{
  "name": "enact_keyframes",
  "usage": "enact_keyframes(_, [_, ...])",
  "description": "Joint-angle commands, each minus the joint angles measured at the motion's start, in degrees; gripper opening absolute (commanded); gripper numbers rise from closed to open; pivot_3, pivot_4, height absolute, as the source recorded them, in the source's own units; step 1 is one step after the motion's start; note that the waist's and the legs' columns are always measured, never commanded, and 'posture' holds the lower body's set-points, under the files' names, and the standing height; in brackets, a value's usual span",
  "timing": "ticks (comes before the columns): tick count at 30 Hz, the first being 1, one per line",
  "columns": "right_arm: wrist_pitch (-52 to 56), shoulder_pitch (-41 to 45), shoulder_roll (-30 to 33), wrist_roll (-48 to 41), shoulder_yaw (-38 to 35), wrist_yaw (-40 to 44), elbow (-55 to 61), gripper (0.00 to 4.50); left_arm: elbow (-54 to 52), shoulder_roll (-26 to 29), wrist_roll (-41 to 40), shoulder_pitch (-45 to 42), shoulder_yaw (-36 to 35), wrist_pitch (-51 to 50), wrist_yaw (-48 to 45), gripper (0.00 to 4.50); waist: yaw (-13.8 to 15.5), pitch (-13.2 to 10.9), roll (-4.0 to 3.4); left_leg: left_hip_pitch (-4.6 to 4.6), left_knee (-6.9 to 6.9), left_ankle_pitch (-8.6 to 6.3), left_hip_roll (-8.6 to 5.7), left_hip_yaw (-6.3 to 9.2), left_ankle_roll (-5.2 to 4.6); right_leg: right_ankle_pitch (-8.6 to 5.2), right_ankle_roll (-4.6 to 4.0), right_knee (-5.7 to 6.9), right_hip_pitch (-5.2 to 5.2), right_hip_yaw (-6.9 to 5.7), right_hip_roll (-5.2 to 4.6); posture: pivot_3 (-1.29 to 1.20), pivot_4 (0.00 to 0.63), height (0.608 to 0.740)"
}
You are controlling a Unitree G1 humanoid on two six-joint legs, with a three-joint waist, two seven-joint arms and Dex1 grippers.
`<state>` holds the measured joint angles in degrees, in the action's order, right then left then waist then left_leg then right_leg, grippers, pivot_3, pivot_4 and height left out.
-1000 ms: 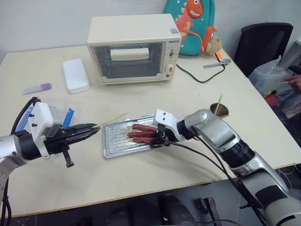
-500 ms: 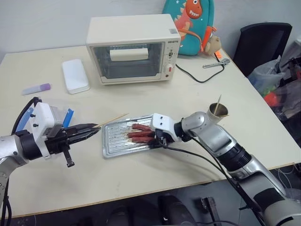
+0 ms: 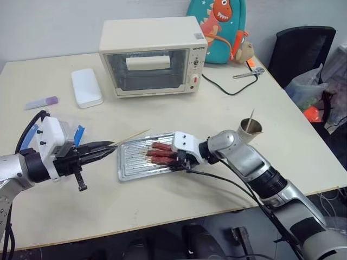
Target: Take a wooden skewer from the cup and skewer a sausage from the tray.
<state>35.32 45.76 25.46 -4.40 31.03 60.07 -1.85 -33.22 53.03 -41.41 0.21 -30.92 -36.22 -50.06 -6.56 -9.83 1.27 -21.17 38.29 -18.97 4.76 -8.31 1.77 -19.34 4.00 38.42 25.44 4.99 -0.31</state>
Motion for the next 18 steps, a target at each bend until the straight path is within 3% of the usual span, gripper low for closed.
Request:
enact_keyframes(1, [0.7,-0.7,0.0,0.3,-0.3,0.4,1.1,0.48,-0.7,0.6,0.0,-0.6,-0.5,0.9,0.3,0.00,0.0,0.0,0.01,0.00,0.01,0.00,0.00,0.00,0.00,0.00,-0.01,0.01,0.00,0.00,0.00,0.00,0.150,0.740])
enact_keyframes(12, [1.4,0.6,2.0,-0.7,-1.9,2.6,4.1,0.48,0.6,0.7,0.6,-2.1,1.5,1.6,-0.6,0.00,0.1,0.0,0.01,0.00,0.01,0.00,-0.01,0.01,0.01,-0.02,-0.03,0.03,0.00,0.00,-0.01,0.00,0.150,0.740])
enact_keyframes(18, [-2.0,3.4,8.7,-1.9,-6.0,7.1,8.9,0.48,1.7,1.3,0.9,-2.9,3.3,2.2,-2.7,0.00,0.2,0.0,0.00,-0.02,0.01,0.00,-0.01,0.01,0.01,-0.03,-0.04,0.02,0.01,-0.02,-0.01,0.00,0.150,0.740])
